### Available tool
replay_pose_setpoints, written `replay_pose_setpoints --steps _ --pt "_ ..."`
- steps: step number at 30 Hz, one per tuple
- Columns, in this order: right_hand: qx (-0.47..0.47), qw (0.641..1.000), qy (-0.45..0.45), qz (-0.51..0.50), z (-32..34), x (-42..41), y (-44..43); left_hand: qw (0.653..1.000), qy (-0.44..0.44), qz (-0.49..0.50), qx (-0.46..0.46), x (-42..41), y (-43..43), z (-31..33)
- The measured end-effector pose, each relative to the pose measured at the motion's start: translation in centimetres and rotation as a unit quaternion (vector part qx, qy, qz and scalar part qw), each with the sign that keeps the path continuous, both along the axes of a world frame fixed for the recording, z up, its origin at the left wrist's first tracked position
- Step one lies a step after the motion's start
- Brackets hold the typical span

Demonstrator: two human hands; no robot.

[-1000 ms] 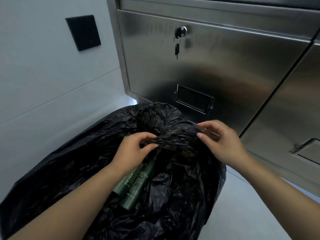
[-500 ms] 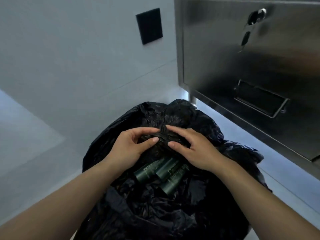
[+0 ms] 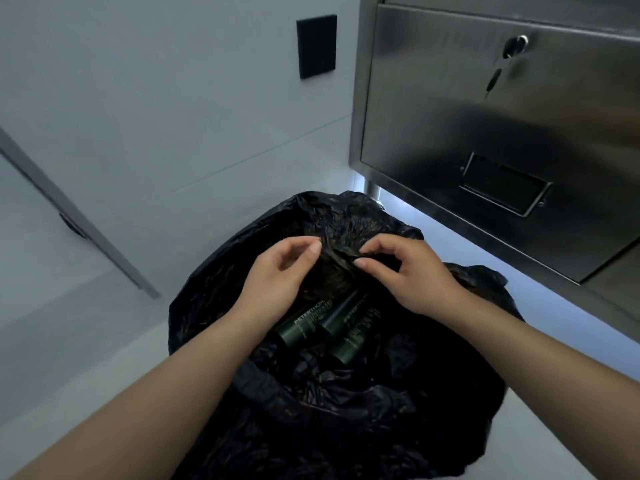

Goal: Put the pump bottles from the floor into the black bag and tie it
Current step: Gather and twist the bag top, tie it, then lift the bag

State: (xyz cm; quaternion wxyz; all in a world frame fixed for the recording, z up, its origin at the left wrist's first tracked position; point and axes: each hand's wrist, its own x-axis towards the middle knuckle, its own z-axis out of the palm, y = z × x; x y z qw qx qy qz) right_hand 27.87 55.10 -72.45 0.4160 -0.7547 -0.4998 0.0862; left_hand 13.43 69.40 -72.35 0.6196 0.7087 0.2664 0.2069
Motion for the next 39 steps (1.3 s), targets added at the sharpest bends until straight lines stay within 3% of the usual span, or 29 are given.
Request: replay_pose_setpoints --steps 4,7,15,21,26,31,39 --pt "0.016 0.999 -0.011 -0.049 -0.2 -1.0 0.1 0.98 0.106 -0.038 -0.163 -1.0 0.9 -0.6" --pt "0.027 0.998 0.01 -0.064 -0.6 -2.1 1.0 0.967 0.084 -0.043 -0.238 -1.6 0.6 -1.1" --pt "-0.064 0.997 -0.014 0.045 -1.8 -2.9 2.1 0.993 0.005 0.032 -0.115 -2.2 1.4 -2.2" --pt "0.0 0.995 -0.064 0.077 -1.6 -3.3 3.9 1.0 -0.028 -0.007 -0.003 -3.7 2.1 -2.2" --pt "-0.087 0.987 -0.014 0.132 -2.3 -3.7 5.1 0.989 -0.058 -0.001 -0.133 -4.3 2.3 -2.1" --pt "-0.031 0.994 -0.009 0.107 -3.6 -4.1 4.9 0.995 0.007 0.001 -0.099 -5.1 2.8 -2.6" --pt "-0.017 0.994 -0.013 0.108 -3.6 -5.2 5.4 0.99 -0.023 0.061 -0.122 -5.5 2.8 -3.2"
